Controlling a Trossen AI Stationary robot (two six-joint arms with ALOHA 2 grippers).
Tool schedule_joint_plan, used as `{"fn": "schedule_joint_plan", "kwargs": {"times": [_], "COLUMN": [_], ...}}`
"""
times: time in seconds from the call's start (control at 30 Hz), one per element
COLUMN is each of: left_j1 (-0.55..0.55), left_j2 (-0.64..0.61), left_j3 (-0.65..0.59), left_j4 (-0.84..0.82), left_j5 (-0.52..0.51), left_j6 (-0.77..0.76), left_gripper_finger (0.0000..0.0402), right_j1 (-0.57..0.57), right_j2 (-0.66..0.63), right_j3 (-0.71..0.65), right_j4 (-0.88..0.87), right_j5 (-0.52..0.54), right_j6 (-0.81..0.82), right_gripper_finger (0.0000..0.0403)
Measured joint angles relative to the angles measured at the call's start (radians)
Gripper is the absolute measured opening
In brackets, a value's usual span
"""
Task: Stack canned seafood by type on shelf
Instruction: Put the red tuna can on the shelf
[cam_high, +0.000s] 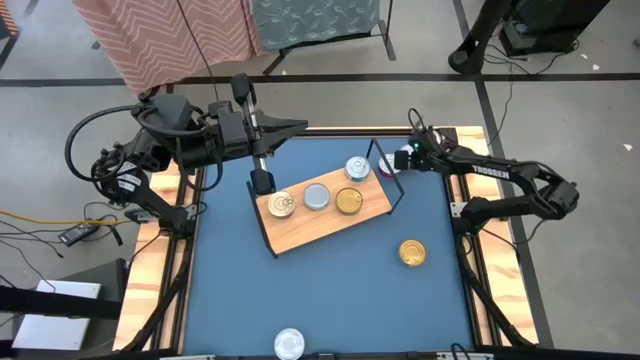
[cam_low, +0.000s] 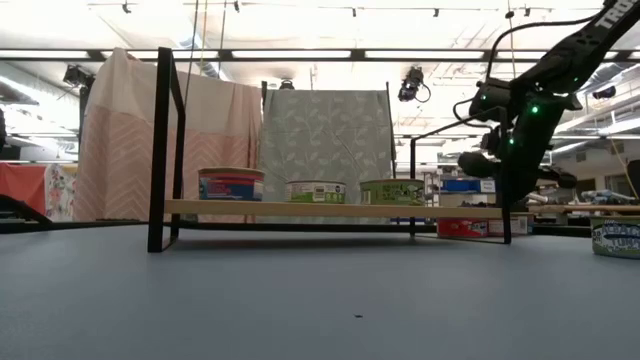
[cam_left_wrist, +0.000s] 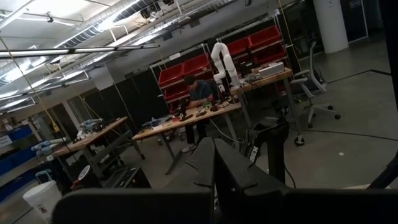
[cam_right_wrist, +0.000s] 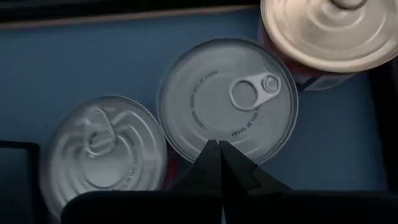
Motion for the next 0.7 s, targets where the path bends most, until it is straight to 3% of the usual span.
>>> {"fn": "schedule_joint_plan", "kwargs": {"times": [0.37,0.7], "left_j1": [0.0,0.0], "left_j2": [0.0,0.0], "left_j3": [0.0,0.0], "left_j4": [0.0,0.0], "left_j5": [0.0,0.0], "left_j6": [0.0,0.015], "left_gripper_finger": [0.0006,0.0006], "right_j1": [0.001,0.001], "right_j2": [0.052,0.054], "right_j3": [0.005,-0.001], "right_j4": [-0.037,-0.19], "right_j5": [-0.021,-0.024], "right_j6": [0.0,0.006], "right_gripper_finger": [0.0,0.0]}}
